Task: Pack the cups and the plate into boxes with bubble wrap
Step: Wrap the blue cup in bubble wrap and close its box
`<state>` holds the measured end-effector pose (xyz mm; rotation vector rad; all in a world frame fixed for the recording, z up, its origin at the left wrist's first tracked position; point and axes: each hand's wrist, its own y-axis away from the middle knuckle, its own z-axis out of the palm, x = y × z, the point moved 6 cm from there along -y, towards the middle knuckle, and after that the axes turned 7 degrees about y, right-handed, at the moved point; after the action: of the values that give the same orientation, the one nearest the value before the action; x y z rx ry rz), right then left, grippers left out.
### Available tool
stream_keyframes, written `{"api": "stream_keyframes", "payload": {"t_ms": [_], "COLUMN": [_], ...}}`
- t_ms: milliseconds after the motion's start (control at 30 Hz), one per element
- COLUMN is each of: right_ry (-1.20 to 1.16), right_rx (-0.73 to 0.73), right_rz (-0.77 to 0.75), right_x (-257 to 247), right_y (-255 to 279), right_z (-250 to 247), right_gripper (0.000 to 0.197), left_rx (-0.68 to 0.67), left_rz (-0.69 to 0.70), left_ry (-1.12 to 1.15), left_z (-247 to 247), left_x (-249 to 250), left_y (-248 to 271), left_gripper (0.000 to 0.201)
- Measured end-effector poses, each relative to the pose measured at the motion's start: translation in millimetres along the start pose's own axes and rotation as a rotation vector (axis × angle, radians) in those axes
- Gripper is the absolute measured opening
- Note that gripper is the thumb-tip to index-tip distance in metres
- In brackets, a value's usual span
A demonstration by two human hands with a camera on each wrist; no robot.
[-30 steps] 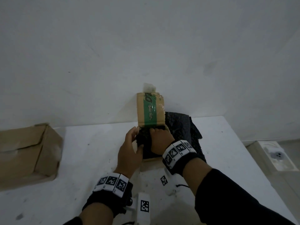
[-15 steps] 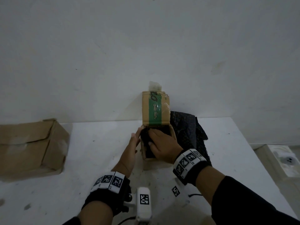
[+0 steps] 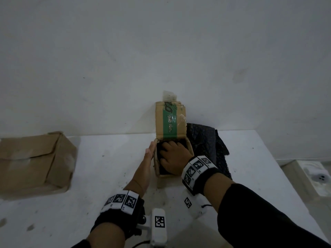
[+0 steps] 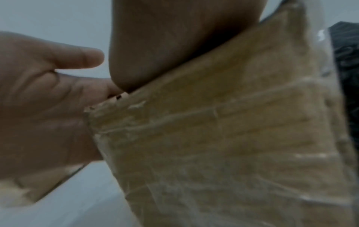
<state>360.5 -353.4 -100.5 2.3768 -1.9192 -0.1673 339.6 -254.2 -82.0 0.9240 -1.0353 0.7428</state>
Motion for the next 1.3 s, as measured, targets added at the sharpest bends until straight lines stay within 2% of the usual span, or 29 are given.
{"api": "stream_keyframes", "payload": {"t_ms": [100, 167, 200, 300, 400, 533, 633, 700, 767, 833, 933, 967, 1033, 1133, 1200, 1300], "right_ry": [-0.131, -0.214, -0.213, -0.111, 0.008, 0.121, 0.098, 0.05, 0.014, -0.041, -0.047, -0.052, -0.057, -0.089, -0.112, -0.158], "right_rx": [-0.015, 0.084, 0.13, 0.057, -0.003, -0.015, -0.071, -0.009, 0.109, 0.066, 0.067, 0.012, 0.005, -0.083, -0.14, -0.146], "right_rz": [0.043, 0.05, 0.024, -0.059, -0.071, -0.01, 0.05, 0.073, 0.16, 0.281, 0.378, 0.383, 0.382, 0.39, 0.382, 0.334], "right_x": [1.4, 1.5, -0.2, -5.0, -3.4, -10.4, -13.5, -14.9, -9.0, -2.6, -1.4, -0.8, 3.1, 10.5, 14.1, 15.0], "right_y": [5.1, 14.1, 17.8, 21.6, 17.8, 6.9, 5.8, 10.2, 15.9, 22.2, 22.3, 21.1, 16.0, 9.3, 6.2, 11.3], "right_z": [1.8, -1.0, -2.5, 5.7, 11.7, 4.6, 2.0, -4.0, -4.4, 3.0, 7.7, 8.7, 4.4, 4.4, 6.5, 5.3], "right_gripper": [0.06, 0.047, 0.047, 0.064, 0.075, 0.089, 0.098, 0.092, 0.073, 0.065, 0.078, 0.077, 0.067, 0.07, 0.064, 0.062], "left_rx": [-0.014, -0.023, -0.024, -0.019, -0.01, -0.016, -0.035, -0.058, -0.063, -0.066, -0.066, -0.059, -0.056, -0.048, -0.037, -0.022], "left_rz": [-0.015, -0.017, -0.014, -0.009, 0.007, -0.006, -0.016, -0.018, 0.001, 0.012, 0.014, 0.014, 0.014, 0.014, 0.019, 0.021], "left_ry": [-0.012, 0.004, 0.009, 0.044, 0.065, 0.082, 0.094, 0.107, 0.102, 0.103, 0.107, 0.104, 0.105, 0.107, 0.11, 0.069], "left_z": [2.1, 4.1, 4.4, 6.4, 10.2, 14.0, 17.2, 19.4, 20.3, 19.8, 20.9, 20.9, 20.1, 19.4, 20.4, 14.3], "left_x": [3.0, 4.8, 5.5, 7.2, 10.1, 14.5, 19.5, 20.4, 21.5, 19.2, 17.0, 15.3, 14.9, 13.7, 14.4, 1.3], "left_y": [3.1, 5.1, 5.6, 7.0, 8.6, 11.4, 13.0, 15.0, 15.6, 14.5, 14.1, 13.1, 11.5, 9.6, 8.1, -1.7], "left_gripper": [0.049, 0.049, 0.049, 0.049, 0.048, 0.047, 0.047, 0.046, 0.045, 0.045, 0.045, 0.045, 0.045, 0.046, 0.045, 0.045]}}
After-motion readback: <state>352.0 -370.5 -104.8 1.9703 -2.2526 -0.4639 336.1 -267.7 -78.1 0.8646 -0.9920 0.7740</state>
